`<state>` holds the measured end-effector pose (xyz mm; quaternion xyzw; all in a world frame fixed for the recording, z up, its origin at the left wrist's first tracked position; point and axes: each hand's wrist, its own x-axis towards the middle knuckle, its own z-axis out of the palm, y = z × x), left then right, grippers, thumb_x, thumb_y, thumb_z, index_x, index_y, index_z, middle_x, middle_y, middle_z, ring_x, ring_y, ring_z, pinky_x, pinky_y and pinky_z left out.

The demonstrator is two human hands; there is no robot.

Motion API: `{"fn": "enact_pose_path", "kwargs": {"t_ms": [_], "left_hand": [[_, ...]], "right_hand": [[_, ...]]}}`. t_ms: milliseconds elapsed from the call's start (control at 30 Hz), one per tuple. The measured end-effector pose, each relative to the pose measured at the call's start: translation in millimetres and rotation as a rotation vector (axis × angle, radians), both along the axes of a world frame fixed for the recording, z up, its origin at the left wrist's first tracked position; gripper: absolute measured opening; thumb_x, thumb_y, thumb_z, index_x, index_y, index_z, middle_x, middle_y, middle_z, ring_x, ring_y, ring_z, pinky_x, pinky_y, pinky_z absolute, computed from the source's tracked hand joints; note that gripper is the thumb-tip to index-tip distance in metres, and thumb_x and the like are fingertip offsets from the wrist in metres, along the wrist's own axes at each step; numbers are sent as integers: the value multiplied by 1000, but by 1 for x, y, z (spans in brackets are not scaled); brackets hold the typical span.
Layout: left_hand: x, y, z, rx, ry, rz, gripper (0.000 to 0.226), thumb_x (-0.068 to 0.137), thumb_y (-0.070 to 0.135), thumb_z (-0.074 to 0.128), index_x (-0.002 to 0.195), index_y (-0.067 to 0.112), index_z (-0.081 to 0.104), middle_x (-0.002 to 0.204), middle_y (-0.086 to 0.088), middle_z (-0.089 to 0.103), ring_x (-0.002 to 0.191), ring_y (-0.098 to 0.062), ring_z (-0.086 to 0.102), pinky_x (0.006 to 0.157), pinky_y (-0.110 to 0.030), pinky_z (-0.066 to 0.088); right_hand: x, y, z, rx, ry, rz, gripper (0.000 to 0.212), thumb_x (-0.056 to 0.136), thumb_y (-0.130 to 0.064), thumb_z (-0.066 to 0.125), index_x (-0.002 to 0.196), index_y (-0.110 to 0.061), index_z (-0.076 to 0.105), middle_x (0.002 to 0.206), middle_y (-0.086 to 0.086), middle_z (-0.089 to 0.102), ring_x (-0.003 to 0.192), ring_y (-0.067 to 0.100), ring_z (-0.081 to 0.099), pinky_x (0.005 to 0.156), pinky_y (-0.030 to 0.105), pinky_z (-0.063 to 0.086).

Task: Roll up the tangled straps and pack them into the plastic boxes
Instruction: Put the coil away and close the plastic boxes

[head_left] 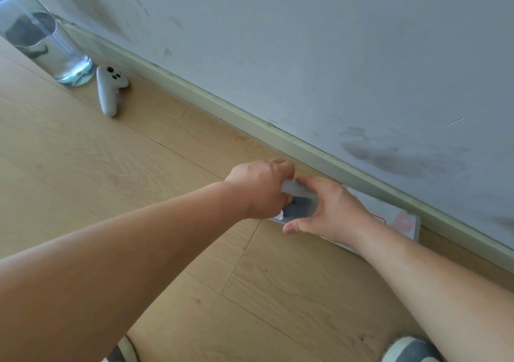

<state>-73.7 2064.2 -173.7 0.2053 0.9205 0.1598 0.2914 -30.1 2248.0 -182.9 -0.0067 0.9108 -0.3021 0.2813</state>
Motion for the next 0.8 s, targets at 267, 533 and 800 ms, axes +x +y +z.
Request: {"fn": "enact_pose_path", "kwargs": {"t_ms": [267,533,800], "left_hand": [[6,-17,-7,5,124,-133,76,75,57,82,139,37,48,122,14,60,114,-16,56,93,-31,46],[13,-21,-14,54,262,-202,71,82,56,76,142,33,46,131,14,59,120,-14,54,106,-29,37],[29,-32,-19,128,283,-150,79,83,53,77,148,31,39,139,14,51,128,-14,46,104,-32,42]], "right_hand": [[-3,0,-1,3,-14,-5,93,49,-55,96,131,-51,52,126,-27,56,119,6,55,100,40,52],[5,-9,9,199,56,66,81,56,-67,88,125,-49,49,118,-25,58,107,9,58,89,37,53],[-7,-8,6,-83,-3,-113,43,74,-53,85,110,-41,65,115,-20,60,107,8,58,81,27,47]]}}
